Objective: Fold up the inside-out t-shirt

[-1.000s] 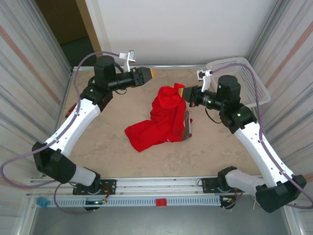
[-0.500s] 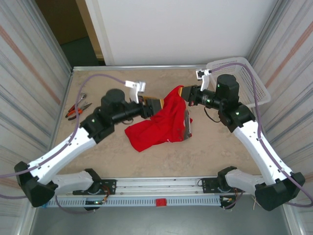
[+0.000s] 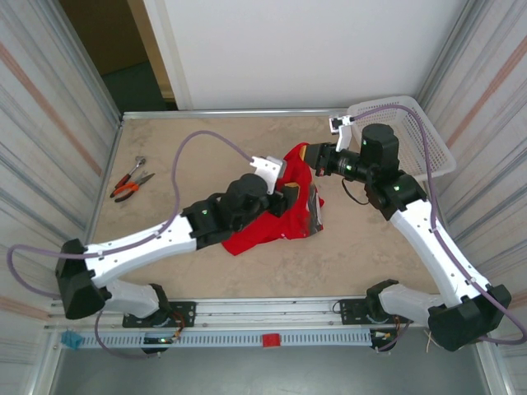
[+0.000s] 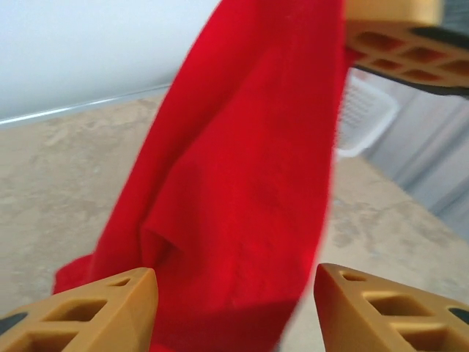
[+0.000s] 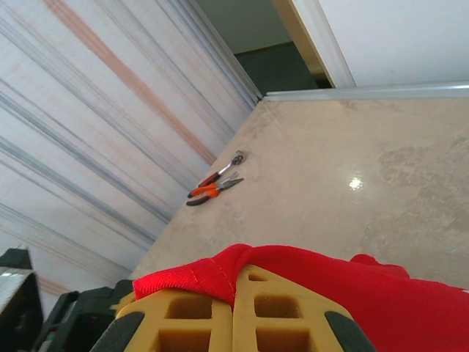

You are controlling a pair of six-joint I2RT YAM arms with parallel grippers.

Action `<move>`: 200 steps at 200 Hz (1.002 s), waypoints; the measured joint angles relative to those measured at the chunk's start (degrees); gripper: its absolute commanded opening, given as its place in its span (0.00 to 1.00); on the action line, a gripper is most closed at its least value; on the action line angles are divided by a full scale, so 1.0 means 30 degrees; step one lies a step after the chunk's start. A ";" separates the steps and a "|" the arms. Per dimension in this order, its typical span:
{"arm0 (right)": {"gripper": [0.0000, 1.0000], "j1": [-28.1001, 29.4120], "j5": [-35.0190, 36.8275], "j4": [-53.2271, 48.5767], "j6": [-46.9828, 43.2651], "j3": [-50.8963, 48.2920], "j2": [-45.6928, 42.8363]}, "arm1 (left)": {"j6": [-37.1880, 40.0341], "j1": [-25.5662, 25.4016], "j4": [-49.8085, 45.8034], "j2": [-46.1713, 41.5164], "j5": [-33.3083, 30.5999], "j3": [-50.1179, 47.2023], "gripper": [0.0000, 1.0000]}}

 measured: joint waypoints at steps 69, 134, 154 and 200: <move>0.00 -0.0102 0.0277 -0.0066 -0.0022 -0.0634 0.0058 | -0.0568 0.5952 -0.0787 0.0342 0.5071 0.0925 0.00; 0.21 -0.0750 0.0284 0.0342 -0.0102 -0.0852 0.2499 | -0.6018 1.0739 0.3548 0.1086 2.2724 0.1902 0.00; 0.39 -0.0954 0.0692 0.0080 -0.0138 -0.0772 0.2958 | -0.7147 1.0754 0.4313 0.1253 2.4574 0.1989 0.00; 0.56 -0.1086 0.1013 -0.0510 -0.0066 -0.0721 0.1770 | -0.8837 1.0790 0.4903 0.1253 2.5128 0.2557 0.00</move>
